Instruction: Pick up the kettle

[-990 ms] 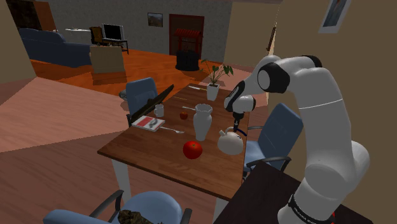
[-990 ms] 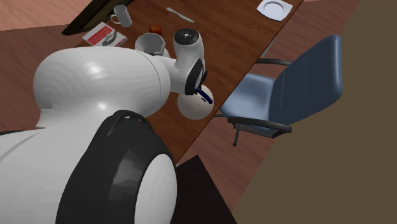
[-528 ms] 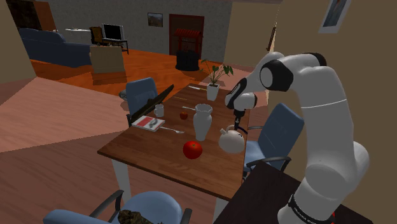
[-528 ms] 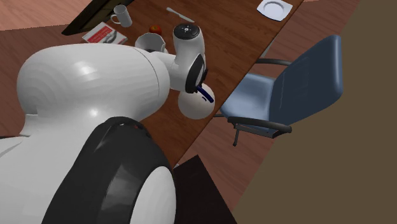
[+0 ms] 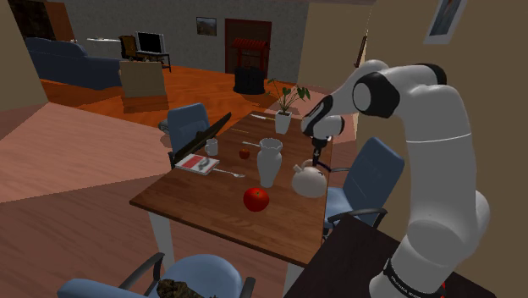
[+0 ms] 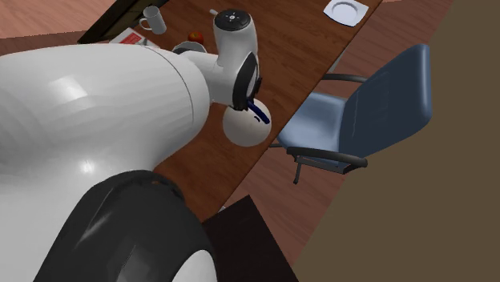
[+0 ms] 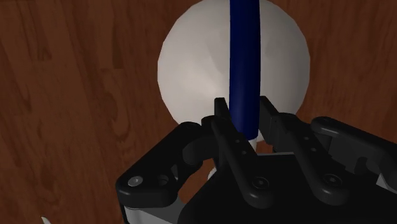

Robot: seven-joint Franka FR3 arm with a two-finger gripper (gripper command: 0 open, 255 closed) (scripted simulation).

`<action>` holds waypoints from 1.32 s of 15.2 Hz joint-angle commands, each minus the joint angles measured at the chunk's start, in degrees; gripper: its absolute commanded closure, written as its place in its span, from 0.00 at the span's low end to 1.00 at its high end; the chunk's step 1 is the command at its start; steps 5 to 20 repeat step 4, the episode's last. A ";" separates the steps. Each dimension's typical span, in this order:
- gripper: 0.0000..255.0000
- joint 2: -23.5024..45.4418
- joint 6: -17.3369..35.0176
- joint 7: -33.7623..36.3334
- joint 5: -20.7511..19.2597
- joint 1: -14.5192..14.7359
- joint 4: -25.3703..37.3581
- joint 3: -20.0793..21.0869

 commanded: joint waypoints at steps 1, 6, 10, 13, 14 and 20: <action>1.00 -1.10 -0.99 0.28 -0.59 0.32 0.04 -0.49; 1.00 -1.72 -1.63 0.48 -0.96 0.53 0.09 -0.76; 1.00 -1.72 -1.63 0.48 -0.96 0.53 0.09 -0.76; 1.00 -1.72 -1.63 0.48 -0.96 0.53 0.09 -0.76; 1.00 -1.72 -1.63 0.48 -0.96 0.53 0.09 -0.76; 1.00 -1.72 -1.63 0.48 -0.96 0.53 0.09 -0.76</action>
